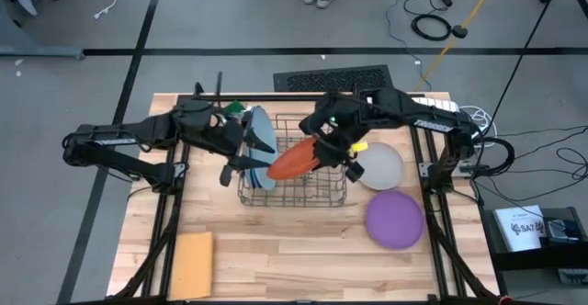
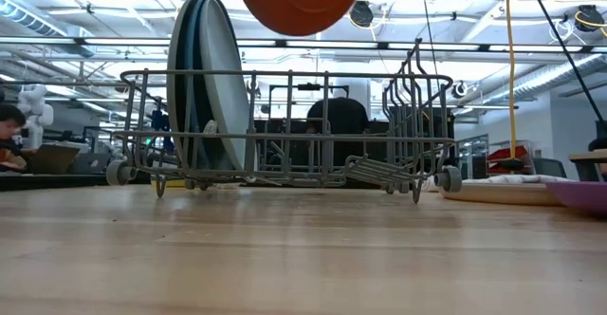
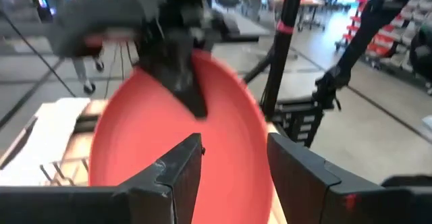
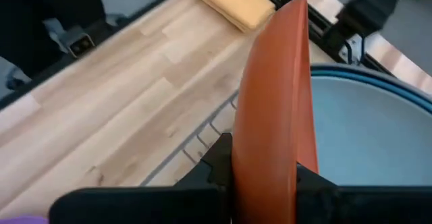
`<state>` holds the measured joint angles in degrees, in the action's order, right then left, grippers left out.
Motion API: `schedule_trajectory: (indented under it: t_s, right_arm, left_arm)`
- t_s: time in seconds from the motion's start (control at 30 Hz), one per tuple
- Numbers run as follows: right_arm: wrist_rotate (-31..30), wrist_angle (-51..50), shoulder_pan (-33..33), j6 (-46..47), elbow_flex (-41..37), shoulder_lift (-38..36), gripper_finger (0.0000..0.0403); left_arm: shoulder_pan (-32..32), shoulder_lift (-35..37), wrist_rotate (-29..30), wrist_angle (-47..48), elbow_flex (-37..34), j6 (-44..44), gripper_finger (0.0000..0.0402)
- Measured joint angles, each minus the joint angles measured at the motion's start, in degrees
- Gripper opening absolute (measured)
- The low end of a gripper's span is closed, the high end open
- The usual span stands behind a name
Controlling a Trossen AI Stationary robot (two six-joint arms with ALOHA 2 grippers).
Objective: Sort dishes
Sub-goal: Put the orange plate into the green dish rack
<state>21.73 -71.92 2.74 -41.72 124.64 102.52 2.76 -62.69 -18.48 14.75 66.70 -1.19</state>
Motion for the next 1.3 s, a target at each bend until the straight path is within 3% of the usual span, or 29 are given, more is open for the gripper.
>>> schedule_trajectory:
  t_s: [0.17,0.33,0.73,0.83,1.2,1.3]
  right_arm:
    - [6.15,-0.01,3.15,-2.48,0.0,0.0,0.0023]
    - [7.39,-0.51,4.25,-3.02,0.0,0.02,0.0023]
    - [6.64,-3.51,3.92,-1.92,0.0,0.04,0.0023]
    - [6.74,-2.64,3.92,-1.94,0.0,0.04,0.0023]
    - [6.55,-2.09,3.85,0.6,0.0,0.04,0.0023]
    - [6.08,-1.55,3.85,0.77,0.0,0.04,0.0023]
  left_arm:
    - [-0.02,-2.88,0.07,2.5,0.0,-0.66,0.0169]
    - [-0.09,-5.02,-1.94,1.57,-0.02,-0.71,0.0169]
    - [-0.13,-1.64,-5.67,-1.07,-0.02,2.15,0.0169]
    - [-0.17,-3.05,-4.15,-0.33,-0.02,6.33,0.0169]
    - [-0.69,-9.15,-3.98,-1.58,-0.02,6.74,0.0168]
    - [-1.03,-10.13,-3.95,-2.24,-0.02,6.42,0.015]
